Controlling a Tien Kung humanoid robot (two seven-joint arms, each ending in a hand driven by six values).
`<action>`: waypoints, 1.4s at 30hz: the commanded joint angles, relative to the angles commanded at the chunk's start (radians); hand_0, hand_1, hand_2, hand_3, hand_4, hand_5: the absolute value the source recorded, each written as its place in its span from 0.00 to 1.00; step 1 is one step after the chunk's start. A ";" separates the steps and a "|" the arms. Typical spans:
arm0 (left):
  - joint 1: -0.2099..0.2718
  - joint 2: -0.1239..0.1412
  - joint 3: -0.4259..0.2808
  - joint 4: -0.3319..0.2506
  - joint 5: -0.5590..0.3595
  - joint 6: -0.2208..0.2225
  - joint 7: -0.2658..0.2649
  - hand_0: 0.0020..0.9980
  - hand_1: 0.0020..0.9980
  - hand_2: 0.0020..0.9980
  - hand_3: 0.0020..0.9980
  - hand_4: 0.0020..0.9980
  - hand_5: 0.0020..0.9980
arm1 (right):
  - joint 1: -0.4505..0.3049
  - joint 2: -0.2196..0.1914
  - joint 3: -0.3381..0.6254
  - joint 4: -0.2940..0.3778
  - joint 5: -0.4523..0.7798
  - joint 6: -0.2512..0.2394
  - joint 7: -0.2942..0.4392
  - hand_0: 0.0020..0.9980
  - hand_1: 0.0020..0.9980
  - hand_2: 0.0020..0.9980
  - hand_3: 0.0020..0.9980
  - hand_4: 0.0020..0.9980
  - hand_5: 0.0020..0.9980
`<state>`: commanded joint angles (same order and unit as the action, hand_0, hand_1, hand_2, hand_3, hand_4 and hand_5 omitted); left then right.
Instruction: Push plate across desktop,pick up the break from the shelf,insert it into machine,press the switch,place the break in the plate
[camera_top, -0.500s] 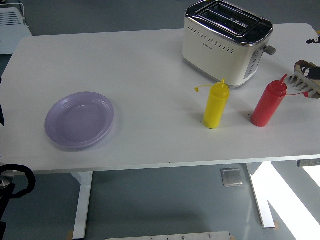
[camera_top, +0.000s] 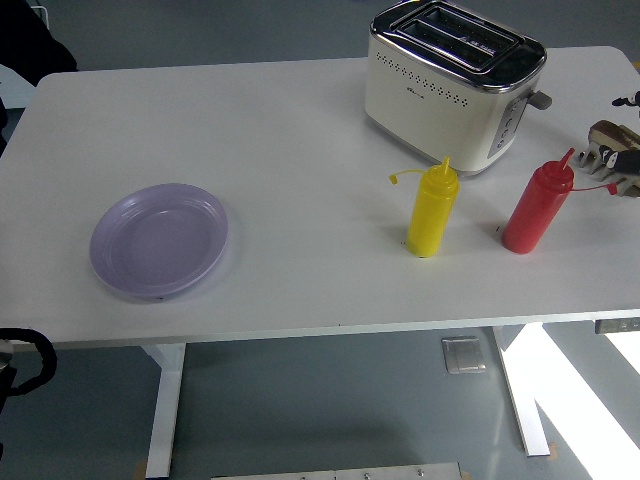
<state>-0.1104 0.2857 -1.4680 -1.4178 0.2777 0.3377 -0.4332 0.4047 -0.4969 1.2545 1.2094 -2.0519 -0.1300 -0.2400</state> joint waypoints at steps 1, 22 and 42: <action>-0.002 0.000 0.001 0.013 0.000 -0.003 -0.001 0.89 0.79 0.76 0.72 0.72 1.00 | 0.001 0.001 -0.003 -0.005 0.001 -0.005 0.001 0.80 0.78 0.80 0.80 0.75 0.13; -0.049 -0.020 0.094 0.193 -0.024 -0.048 -0.019 0.87 0.78 0.75 0.71 0.73 1.00 | 0.007 0.022 -0.048 -0.086 0.030 -0.115 0.019 0.65 0.60 0.59 0.69 0.69 0.10; -0.095 -0.049 0.209 0.267 -0.051 -0.061 -0.032 0.87 0.78 0.74 0.70 0.72 1.00 | 0.007 0.036 -0.065 -0.100 0.034 -0.160 0.033 0.63 0.59 0.57 0.63 0.65 0.06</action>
<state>-0.2052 0.2367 -1.2588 -1.1504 0.2268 0.2764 -0.4650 0.4120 -0.4611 1.1891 1.1097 -2.0179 -0.2905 -0.2071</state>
